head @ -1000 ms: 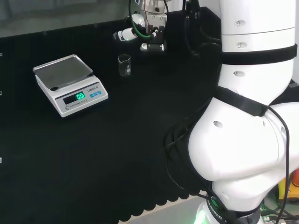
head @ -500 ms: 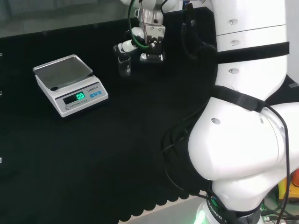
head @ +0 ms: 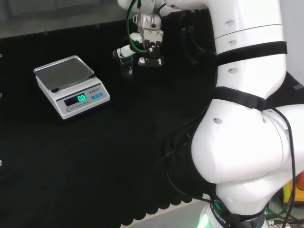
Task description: Pick up the beaker.
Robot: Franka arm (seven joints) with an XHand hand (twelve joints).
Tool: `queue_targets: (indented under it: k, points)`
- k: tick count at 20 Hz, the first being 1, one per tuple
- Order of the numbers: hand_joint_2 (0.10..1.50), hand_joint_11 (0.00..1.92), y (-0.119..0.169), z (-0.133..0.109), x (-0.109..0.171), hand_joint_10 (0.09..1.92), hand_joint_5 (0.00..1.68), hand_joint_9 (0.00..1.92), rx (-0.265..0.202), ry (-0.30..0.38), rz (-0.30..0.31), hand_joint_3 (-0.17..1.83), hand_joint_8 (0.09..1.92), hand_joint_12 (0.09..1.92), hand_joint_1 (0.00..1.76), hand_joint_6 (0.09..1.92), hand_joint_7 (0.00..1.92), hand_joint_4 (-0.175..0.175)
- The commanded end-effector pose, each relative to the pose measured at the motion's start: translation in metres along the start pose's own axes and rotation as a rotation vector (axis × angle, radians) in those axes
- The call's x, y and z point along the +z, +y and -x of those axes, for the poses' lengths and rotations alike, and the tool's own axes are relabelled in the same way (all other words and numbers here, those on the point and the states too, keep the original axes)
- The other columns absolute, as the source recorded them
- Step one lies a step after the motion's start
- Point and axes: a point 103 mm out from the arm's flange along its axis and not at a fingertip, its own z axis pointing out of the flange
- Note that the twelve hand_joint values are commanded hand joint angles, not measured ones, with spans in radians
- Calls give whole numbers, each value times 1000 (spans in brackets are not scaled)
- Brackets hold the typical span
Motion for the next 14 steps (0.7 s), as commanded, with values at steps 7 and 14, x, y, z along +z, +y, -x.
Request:
queue_targets:
  k: [7,14]
  points:
    - [919,0,13,1,24,899,286,69,18,-17,-55,135,855,1544,374,87,119,-90]
    - [913,0,15,8,33,902,283,64,29,-22,-81,131,855,1539,375,87,114,-89]
